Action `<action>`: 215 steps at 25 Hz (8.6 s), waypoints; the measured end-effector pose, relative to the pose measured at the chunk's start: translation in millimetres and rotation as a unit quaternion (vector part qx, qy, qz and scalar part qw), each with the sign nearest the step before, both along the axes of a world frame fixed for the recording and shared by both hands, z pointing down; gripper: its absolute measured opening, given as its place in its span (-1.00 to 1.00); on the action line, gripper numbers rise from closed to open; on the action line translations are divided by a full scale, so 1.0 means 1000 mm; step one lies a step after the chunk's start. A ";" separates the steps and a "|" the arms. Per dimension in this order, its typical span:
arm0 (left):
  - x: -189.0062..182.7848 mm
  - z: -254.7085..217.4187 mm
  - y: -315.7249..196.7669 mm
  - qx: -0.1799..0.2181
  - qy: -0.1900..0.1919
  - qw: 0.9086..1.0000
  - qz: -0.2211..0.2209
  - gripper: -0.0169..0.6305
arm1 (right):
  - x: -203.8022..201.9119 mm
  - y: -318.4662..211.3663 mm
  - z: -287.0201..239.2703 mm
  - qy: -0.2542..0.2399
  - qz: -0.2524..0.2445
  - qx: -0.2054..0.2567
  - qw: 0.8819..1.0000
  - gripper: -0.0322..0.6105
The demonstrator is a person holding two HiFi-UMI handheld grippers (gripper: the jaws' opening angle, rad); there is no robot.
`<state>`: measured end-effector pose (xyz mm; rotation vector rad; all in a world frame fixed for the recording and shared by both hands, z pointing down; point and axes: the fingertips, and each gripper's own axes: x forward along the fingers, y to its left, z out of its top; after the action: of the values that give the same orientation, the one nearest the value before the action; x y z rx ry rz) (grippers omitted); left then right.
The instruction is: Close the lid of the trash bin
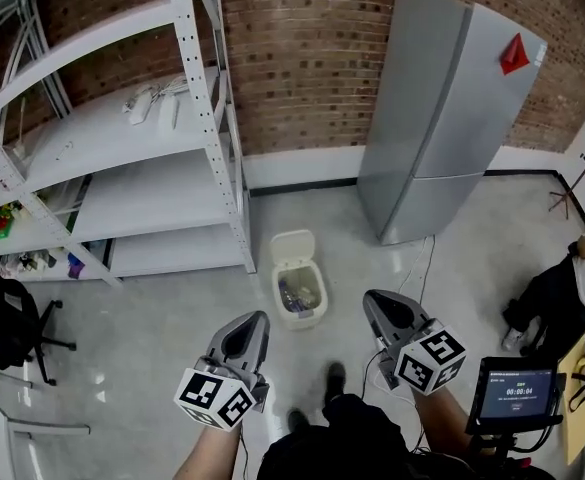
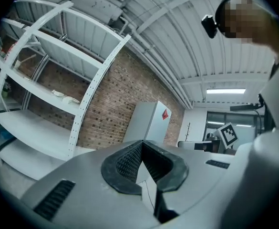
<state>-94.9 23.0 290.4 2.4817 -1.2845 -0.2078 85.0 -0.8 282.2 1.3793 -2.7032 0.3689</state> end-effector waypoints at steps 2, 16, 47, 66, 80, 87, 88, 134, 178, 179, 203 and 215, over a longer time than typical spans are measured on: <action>0.000 0.005 -0.028 -0.005 0.000 1.000 -0.001 -0.97 | 0.001 -0.028 0.006 -0.003 -0.002 -0.004 1.000 -0.88; 0.026 0.072 -0.240 -0.083 -0.043 0.994 -0.056 -0.97 | 0.019 -0.252 0.067 0.001 -0.063 -0.050 0.997 -0.88; 0.021 0.461 -0.422 -0.383 -0.150 0.911 0.036 -0.97 | -0.039 -0.413 0.456 0.104 -0.043 -0.340 0.934 -0.88; 0.077 0.514 -0.249 -0.455 -0.168 0.865 0.130 -0.97 | -0.008 -0.239 0.523 0.145 -0.090 -0.459 0.872 -0.88; 0.079 0.641 -0.189 -0.499 -0.193 0.832 0.149 -0.97 | -0.005 -0.181 0.649 0.164 -0.076 -0.502 0.846 -0.88; 0.078 0.650 -0.190 -0.495 -0.189 0.834 0.153 -0.97 | -0.006 -0.181 0.658 0.163 -0.074 -0.493 0.851 -0.88; 0.077 0.649 -0.190 -0.496 -0.188 0.834 0.151 -0.97 | -0.006 -0.182 0.657 0.162 -0.073 -0.494 0.851 -0.88; 0.035 -0.030 -0.232 0.009 -0.078 0.996 -0.039 -0.97 | 0.003 -0.278 -0.006 -0.073 -0.128 0.000 0.989 -0.88; 0.091 -0.063 0.223 0.023 -0.056 0.997 -0.051 -0.97 | 0.103 0.189 -0.035 -0.066 -0.075 0.016 0.995 -0.88; 0.091 -0.063 0.234 0.021 -0.058 0.997 -0.055 -0.97 | 0.103 0.197 -0.035 -0.070 -0.076 0.018 0.994 -0.88; 0.001 -0.053 0.506 0.048 -0.010 0.998 -0.027 -0.97 | 0.006 0.492 -0.043 -0.029 -0.047 0.019 0.998 -0.88; 0.062 -0.072 0.618 0.065 -0.029 0.997 -0.025 -0.97 | 0.063 0.604 -0.062 -0.051 -0.050 0.053 0.996 -0.88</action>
<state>-33.3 640.7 218.7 2.5838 -1.4000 -0.2395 148.4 603.0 220.0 1.2757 -2.9009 0.3012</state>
